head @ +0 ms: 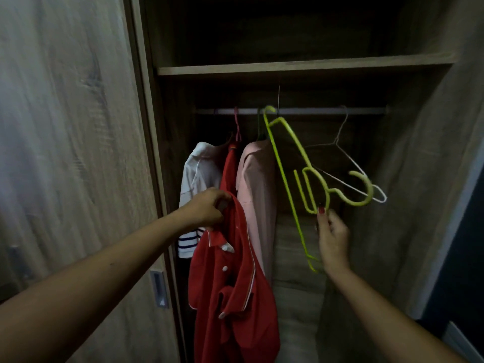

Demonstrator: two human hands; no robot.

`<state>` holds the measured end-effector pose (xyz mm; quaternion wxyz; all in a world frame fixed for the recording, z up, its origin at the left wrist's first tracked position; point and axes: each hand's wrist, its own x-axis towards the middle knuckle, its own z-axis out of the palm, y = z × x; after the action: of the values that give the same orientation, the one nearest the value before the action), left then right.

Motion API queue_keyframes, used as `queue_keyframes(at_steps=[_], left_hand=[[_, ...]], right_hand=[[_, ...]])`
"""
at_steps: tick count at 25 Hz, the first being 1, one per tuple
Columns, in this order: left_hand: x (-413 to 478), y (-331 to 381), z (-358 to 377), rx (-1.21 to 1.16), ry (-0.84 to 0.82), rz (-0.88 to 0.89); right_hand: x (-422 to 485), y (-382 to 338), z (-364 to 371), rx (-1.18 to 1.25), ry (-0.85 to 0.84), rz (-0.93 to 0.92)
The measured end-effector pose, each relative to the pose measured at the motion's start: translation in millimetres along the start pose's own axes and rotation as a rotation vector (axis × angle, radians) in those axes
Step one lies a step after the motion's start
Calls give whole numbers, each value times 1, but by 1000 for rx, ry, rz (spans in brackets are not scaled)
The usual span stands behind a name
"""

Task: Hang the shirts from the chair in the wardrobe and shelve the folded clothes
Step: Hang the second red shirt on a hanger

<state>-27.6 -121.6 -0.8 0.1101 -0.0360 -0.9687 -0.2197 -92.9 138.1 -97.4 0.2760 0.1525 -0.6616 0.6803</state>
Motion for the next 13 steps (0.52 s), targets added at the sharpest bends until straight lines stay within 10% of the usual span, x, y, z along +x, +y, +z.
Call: queue_keyframes(at_steps=[6, 13], left_hand=[[-4, 16, 22, -262, -170, -79], [-26, 7, -1, -519, -281, -151]], right_hand=[[-27, -74, 46, 402, -128, 46], [-40, -25, 63, -9, -122, -183]])
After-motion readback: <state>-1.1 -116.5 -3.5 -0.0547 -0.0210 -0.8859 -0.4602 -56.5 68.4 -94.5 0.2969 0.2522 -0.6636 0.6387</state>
